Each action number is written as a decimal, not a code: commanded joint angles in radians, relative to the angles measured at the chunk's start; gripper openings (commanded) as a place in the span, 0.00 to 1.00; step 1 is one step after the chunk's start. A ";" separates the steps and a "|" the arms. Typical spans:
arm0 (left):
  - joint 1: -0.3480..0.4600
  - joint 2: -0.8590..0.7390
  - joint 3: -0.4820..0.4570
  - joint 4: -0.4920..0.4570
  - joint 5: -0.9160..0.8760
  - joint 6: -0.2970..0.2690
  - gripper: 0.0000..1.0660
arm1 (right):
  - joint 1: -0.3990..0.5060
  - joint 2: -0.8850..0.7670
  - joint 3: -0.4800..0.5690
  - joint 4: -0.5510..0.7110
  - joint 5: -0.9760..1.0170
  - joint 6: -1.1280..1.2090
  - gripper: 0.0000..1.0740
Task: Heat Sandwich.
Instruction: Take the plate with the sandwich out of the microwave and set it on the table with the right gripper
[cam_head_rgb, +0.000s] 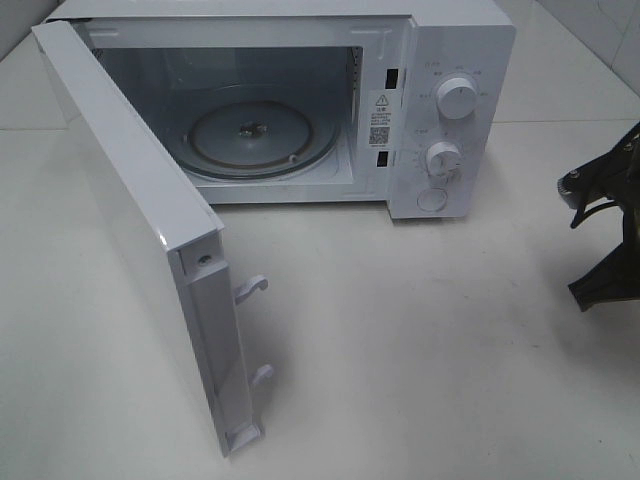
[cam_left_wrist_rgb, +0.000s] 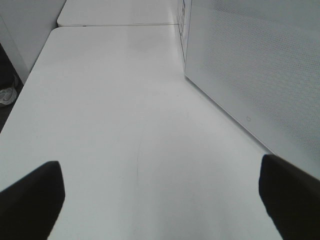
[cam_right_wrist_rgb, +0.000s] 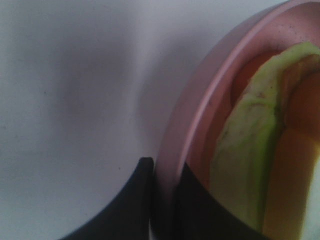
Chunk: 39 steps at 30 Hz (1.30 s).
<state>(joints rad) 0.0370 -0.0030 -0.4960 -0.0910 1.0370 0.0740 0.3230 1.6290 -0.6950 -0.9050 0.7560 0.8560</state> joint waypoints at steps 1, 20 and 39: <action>0.001 -0.028 0.003 -0.002 -0.009 -0.005 0.95 | -0.017 0.025 -0.006 -0.065 -0.009 0.042 0.00; 0.001 -0.028 0.003 -0.002 -0.009 -0.005 0.95 | -0.023 0.262 -0.006 -0.226 -0.118 0.261 0.01; 0.001 -0.028 0.003 -0.002 -0.009 -0.005 0.95 | -0.019 0.236 -0.006 -0.187 -0.140 0.232 0.38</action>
<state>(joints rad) 0.0370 -0.0030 -0.4960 -0.0910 1.0370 0.0740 0.3020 1.8820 -0.7000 -1.1070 0.6270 1.0970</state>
